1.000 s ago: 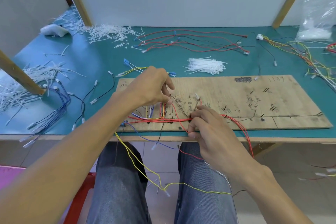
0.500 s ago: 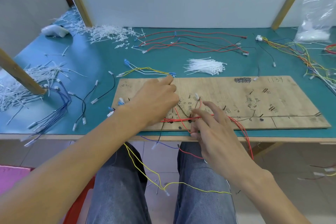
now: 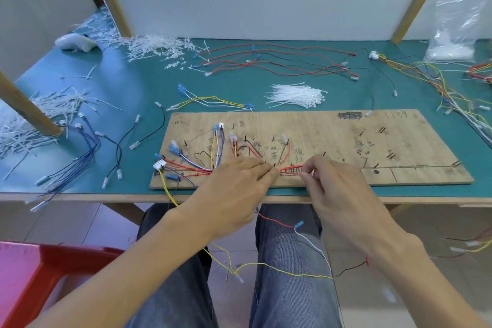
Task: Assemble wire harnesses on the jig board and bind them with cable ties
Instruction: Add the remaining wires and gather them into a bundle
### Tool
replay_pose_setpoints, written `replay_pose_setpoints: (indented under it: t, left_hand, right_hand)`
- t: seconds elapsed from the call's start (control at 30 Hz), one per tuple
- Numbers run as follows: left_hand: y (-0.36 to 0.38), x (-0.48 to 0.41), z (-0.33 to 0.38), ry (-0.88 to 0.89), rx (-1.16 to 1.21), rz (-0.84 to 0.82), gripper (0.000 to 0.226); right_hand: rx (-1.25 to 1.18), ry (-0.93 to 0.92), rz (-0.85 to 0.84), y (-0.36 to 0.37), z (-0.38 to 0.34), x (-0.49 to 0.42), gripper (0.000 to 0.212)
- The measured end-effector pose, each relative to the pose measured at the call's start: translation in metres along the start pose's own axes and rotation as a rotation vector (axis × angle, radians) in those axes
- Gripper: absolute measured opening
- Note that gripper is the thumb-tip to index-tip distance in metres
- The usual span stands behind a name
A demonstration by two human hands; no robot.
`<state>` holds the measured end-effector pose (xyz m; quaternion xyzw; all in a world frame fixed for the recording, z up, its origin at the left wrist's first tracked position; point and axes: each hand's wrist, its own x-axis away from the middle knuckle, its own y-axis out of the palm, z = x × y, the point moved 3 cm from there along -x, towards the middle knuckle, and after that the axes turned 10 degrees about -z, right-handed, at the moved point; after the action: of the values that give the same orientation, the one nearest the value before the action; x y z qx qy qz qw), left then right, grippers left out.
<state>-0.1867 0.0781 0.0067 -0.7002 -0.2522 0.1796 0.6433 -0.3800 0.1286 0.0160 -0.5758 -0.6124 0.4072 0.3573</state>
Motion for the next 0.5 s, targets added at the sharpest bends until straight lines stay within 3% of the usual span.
replay_pose_setpoints:
  t: [0.17,0.5]
  left_hand:
    - [0.011,0.000,0.012,-0.099,0.018,-0.053,0.066]
    - [0.012,-0.002,0.029,-0.234,0.081,-0.065,0.070]
  right_hand:
    - [0.052,0.062,0.006,-0.029,0.028,-0.004,0.019]
    - [0.082,0.164,0.065,-0.026,0.047,-0.017,0.008]
